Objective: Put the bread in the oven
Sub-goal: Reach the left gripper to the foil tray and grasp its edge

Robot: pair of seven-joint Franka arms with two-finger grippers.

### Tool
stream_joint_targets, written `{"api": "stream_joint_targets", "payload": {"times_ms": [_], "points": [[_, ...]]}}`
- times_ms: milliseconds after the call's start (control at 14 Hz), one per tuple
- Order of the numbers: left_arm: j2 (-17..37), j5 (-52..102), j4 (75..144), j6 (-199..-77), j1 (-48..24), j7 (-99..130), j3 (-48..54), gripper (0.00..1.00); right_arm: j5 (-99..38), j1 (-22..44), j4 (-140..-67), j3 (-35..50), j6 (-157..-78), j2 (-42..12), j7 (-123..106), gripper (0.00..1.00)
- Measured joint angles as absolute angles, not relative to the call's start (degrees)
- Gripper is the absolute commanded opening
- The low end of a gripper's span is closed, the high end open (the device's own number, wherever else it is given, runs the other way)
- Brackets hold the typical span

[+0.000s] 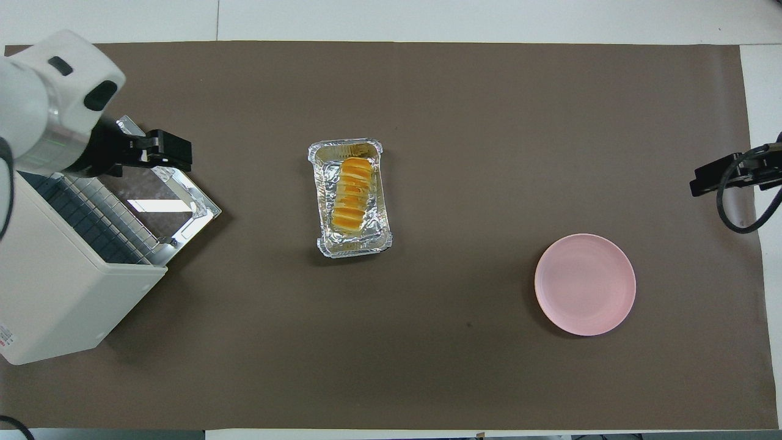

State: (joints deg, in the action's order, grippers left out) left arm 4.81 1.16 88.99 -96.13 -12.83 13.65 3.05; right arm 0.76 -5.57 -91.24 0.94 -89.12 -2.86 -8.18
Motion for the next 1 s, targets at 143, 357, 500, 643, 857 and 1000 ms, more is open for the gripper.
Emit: {"api": "stream_joint_targets", "payload": {"times_ms": [143,357,500,643,857,1000], "points": [[12.1,1.2,84.1,-97.2,-17.7,15.8,3.0,1.0,0.8,-5.6,-92.9,0.9,-90.1,-1.7,-8.2,1.0],[22.4,0.9,77.4,-101.0,-21.8,18.6,2.9,1.0,0.8,-5.5,-93.1,1.0,-90.2,0.4,-8.2,1.0],[24.9,0.9,76.5,-103.3,-22.2,18.7,2.8,1.0,0.8,-5.5,-92.9,1.0,-89.5,1.3,-8.2,1.0],[26.0,0.9,76.4,-104.5,-24.0,22.0,2.9,1.0,0.8,-5.5,-91.9,1.0,-87.7,1.5,-8.2,1.0],[29.1,-0.6,76.4,-107.5,-29.7,29.9,2.9,1.0,0.8,-5.5,-90.3,1.0,-84.4,1.6,-8.2,1.0],[32.0,-1.6,76.3,-110.9,-32.6,33.1,2.8,1.0,0.8,-5.5,-90.0,1.0,-84.0,1.6,-8.0,1.0]]}}
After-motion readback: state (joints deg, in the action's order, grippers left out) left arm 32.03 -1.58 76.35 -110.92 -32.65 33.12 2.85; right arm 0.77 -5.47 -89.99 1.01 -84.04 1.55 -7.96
